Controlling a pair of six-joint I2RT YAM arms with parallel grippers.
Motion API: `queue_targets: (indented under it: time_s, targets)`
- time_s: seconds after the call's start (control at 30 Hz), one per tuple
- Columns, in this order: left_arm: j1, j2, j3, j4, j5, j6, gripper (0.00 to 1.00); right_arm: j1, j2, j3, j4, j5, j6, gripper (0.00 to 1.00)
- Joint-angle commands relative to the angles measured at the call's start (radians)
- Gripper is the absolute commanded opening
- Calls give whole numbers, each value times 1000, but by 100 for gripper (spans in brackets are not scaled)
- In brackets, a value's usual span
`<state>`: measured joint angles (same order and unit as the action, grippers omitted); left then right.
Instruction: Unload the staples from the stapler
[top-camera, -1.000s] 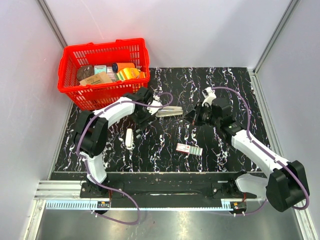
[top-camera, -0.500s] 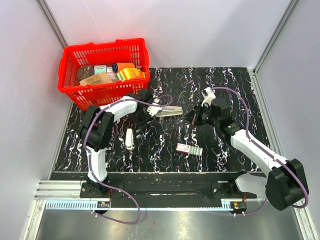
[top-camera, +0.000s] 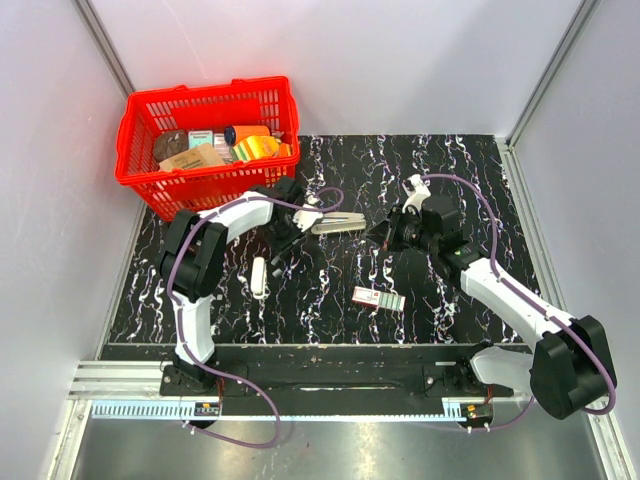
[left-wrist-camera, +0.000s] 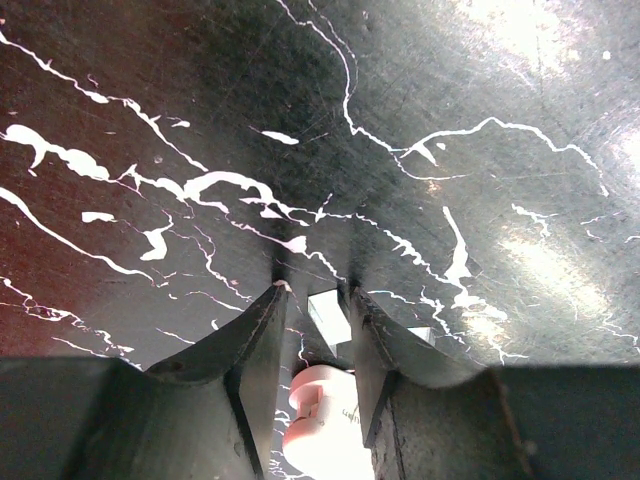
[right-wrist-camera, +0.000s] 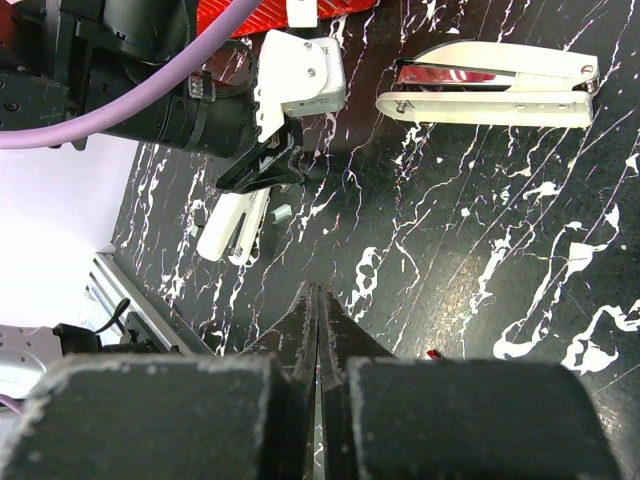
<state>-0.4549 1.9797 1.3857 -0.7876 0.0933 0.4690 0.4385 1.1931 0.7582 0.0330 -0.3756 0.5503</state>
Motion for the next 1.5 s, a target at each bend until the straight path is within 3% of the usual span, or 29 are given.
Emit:
queue_targets:
  time_s: [0.0,0.17,0.43,0.6,0.87,1.0,1.23,1.47]
  targets:
    - [1,-19,-37,4,22,-16,36,8,-3,7,28,10,-20,0]
    - [1,-33,-65,7,19,-33,31,8,-6,9,19,14,-27,0]
    - [-28,-68,-96,5,6,-55,1,8,-12,9,10,18,-38,0]
    - [-37,-99,-86,-4,5,-64,0,8,-13,15,1,20,-41,0]
    - [-41,-125,-36,-15,-15,-72,22,8,-18,12,-7,26,-50,0]
    - [-41,-127,-33,-12,-24,-69,23,8,-18,10,-8,27,-55,0]
    - [-45,-122,-19,-1,-30,-58,3,8,-18,4,-7,30,-56,0]
    - [-45,-192,212,-91,104,-124,1,6,-33,24,-4,29,-59,0]
